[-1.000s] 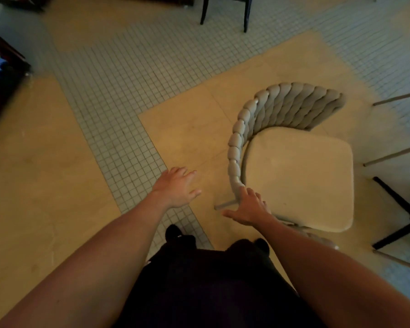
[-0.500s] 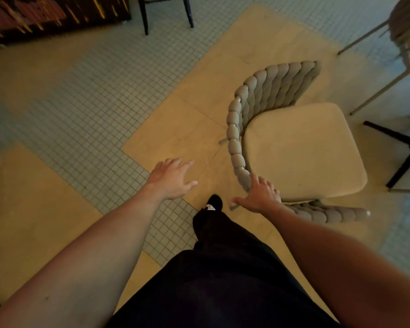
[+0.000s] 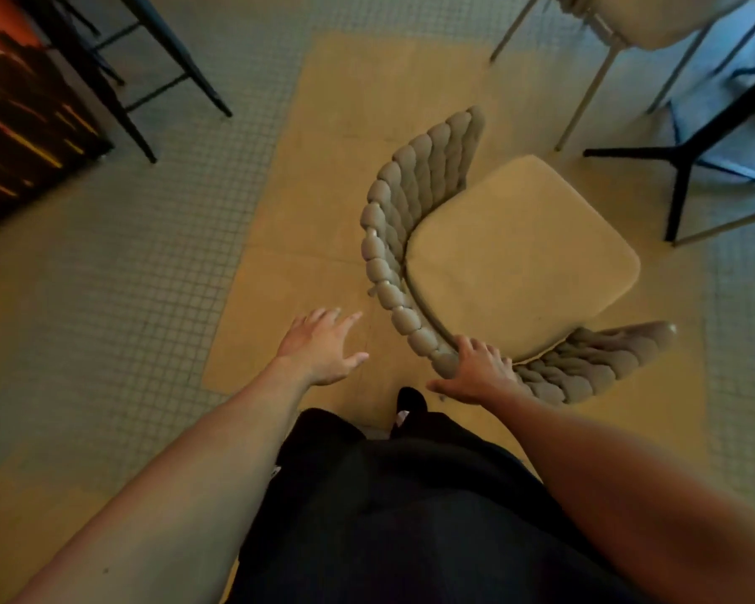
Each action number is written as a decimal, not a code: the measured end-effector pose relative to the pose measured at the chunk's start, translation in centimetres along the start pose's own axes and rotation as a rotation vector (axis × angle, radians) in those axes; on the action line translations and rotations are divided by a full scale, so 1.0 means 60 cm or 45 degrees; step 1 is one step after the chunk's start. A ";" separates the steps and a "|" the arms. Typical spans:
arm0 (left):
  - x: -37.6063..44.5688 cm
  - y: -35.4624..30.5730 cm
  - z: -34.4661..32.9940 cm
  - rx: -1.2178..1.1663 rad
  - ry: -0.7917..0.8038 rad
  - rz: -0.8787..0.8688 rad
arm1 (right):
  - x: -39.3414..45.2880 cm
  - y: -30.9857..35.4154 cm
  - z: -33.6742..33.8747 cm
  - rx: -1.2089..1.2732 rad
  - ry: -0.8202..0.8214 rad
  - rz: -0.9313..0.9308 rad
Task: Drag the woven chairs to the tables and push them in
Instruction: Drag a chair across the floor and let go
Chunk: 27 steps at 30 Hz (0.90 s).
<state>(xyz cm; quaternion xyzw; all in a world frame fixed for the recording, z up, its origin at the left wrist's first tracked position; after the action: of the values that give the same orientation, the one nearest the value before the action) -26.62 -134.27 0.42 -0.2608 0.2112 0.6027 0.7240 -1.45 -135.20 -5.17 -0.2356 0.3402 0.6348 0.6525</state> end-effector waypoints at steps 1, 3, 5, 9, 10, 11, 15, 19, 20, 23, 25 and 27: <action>0.012 0.001 0.005 0.029 0.023 -0.040 | 0.001 -0.002 -0.002 0.023 0.008 -0.035; 0.041 0.003 0.016 0.094 0.051 -0.120 | 0.000 -0.002 -0.004 0.069 0.020 -0.097; 0.070 0.001 0.030 0.184 0.044 -0.226 | -0.001 0.000 -0.008 0.122 0.025 -0.158; 0.118 -0.005 0.057 0.292 0.043 -0.413 | -0.003 0.013 -0.012 0.203 0.061 -0.284; 0.132 -0.008 0.066 0.339 0.054 -0.472 | -0.003 0.019 -0.012 0.238 0.060 -0.326; 0.140 -0.009 0.070 0.360 0.056 -0.504 | -0.005 0.023 -0.011 0.244 0.061 -0.343; 0.177 -0.018 0.091 0.514 0.067 -0.682 | -0.008 0.034 -0.012 0.298 0.019 -0.469; 0.217 -0.027 0.100 0.705 0.097 -0.821 | -0.006 0.048 -0.025 0.328 0.043 -0.508; 0.223 -0.029 0.098 0.763 0.112 -0.852 | -0.004 0.050 -0.028 0.331 0.037 -0.510; 0.240 -0.034 0.088 0.929 0.121 -0.924 | -0.003 0.056 -0.031 0.309 0.024 -0.528; 0.252 -0.038 0.079 1.000 0.146 -0.930 | 0.000 0.056 -0.032 0.304 0.038 -0.538; 0.265 -0.046 0.071 1.031 0.191 -0.921 | 0.007 0.051 -0.032 0.284 0.048 -0.541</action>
<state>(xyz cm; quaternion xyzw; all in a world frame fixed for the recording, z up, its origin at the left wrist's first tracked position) -21.04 -119.85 -5.80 -0.0597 0.3743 0.1656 0.9105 -4.79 -136.11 -6.36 -0.2402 0.3632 0.4372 0.7869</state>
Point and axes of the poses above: each hand's wrist, its own x-axis towards the middle knuckle, its own z-axis out of the back of the hand, y = z × x, the point moved 8 cm from there along x, towards the middle knuckle, and after that the axes turned 3 degrees about -z, right-handed, at the moved point
